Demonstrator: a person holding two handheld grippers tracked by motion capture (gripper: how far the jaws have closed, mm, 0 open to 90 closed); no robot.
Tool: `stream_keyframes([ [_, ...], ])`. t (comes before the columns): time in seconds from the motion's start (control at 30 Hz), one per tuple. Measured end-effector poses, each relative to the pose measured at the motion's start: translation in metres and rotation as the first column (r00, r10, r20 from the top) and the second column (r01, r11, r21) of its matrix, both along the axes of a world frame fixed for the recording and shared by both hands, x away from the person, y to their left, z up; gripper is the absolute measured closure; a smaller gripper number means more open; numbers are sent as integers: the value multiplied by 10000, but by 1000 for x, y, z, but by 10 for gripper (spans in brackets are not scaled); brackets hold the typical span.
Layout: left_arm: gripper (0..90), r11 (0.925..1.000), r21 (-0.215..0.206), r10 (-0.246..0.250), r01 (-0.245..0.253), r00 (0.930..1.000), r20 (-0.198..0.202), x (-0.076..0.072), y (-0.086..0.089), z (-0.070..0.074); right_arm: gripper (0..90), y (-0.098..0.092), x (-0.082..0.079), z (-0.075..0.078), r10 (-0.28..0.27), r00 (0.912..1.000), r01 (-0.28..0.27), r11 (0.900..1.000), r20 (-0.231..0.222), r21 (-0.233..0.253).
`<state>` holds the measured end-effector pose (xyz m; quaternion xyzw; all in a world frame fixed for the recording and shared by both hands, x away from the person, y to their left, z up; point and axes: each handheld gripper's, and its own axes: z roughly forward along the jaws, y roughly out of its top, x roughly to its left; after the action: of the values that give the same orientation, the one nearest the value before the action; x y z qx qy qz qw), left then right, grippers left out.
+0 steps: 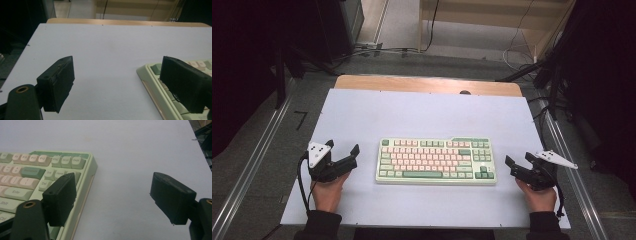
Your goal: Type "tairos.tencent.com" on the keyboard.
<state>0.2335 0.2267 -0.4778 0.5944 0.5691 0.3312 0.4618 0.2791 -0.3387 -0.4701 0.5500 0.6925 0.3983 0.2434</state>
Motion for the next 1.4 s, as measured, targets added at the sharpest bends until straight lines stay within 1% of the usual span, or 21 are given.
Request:
stream_keyframes([
  [0.07,131,9998,-186,-60,60,10000,-5,-1,-1,1,193,1,-1,0,41,10000,-41,10000,13,-2],
  [0.1,131,9997,-209,-93,93,10000,4,-1,-2,1,192,2,-1,-1,51,10000,-51,10000,4,-18],
  [0.13,131,9997,-187,-147,147,9999,-14,-1,-4,2,191,2,0,-1,80,10000,-80,9999,-40,-80],
  [0.23,131,9993,43,-371,372,9993,-80,1,-9,3,192,2,0,-1,88,10000,-88,9999,-12,-50],
  [0.33,131,9987,28,-517,518,9986,-134,1,-11,3,191,3,0,-1,106,9999,-106,9999,-23,-79],
  [0.4,124,9981,-94,-606,604,9979,-233,2,-12,3,191,5,-1,-1,168,9999,-168,9997,-28,-167],
  [0.5,124,9979,-216,-613,608,9978,-234,4,-14,3,191,5,-1,-1,191,9998,-191,9996,-14,-206],
  [0.63,128,9965,-372,-755,747,9969,-203,5,-16,3,191,5,0,-2,159,9999,-160,9997,-31,-204],
  [0.8,153,9933,-650,-962,950,9953,-147,6,-17,4,191,5,0,-2,143,9999,-145,9996,-52,-256],
  [0.9,173,9910,-814,-1080,1062,9940,-186,7,-19,4,191,6,0,-2,147,9999,-149,9995,-76,-293],
  [0.97,194,9898,-846,-1171,1150,9929,-199,8,-22,4,191,6,0,-3,146,9999,-149,9994,-89,-309],
  [1.07,210,9866,-818,-1437,1412,9893,-255,9,-26,4,191,5,0,-2,136,9999,-139,9995,-84,-293],
  [1.13,237,9823,-832,-1705,1678,9850,-259,10,-31,4,191,6,0,-3,125,9999,-127,9994,-90,-319],
  [1.17,248,9823,-832,-1705,1678,9850,-259,10,-31,4,191,6,0,-3,125,9999,-127,9994,-90,-319],
  [1.2,267,9804,-845,-1805,1777,9832,-266,10,-32,4,191,6,1,-3,138,9998,-143,9993,-140,-333],
  [1.23,267,9787,-844,-1901,1871,9814,-281,11,-34,4,191,6,1,-3,138,9998,-143,9993,-140,-333],
  [1.3,339,9715,-801,-2261,2232,9736,-300,13,-41,4,191,6,1,-3,124,9998,-128,9994,-134,-310],
  [1.33,367,9715,-801,-2261,2232,9736,-300,13,-41,4,192,6,1,-3,132,9998,-136,9994,-129,-305],
  [1.37,395,9646,-793,-2545,2513,9665,-332,16,-47,3,192,6,1,-3,128,9998,-132,9994,-129,-316],
  [1.4,447,9583,-835,-2770,2732,9601,-373,17,-50,3,191,6,1,-3,134,9998,-139,9993,-139,-345],
])
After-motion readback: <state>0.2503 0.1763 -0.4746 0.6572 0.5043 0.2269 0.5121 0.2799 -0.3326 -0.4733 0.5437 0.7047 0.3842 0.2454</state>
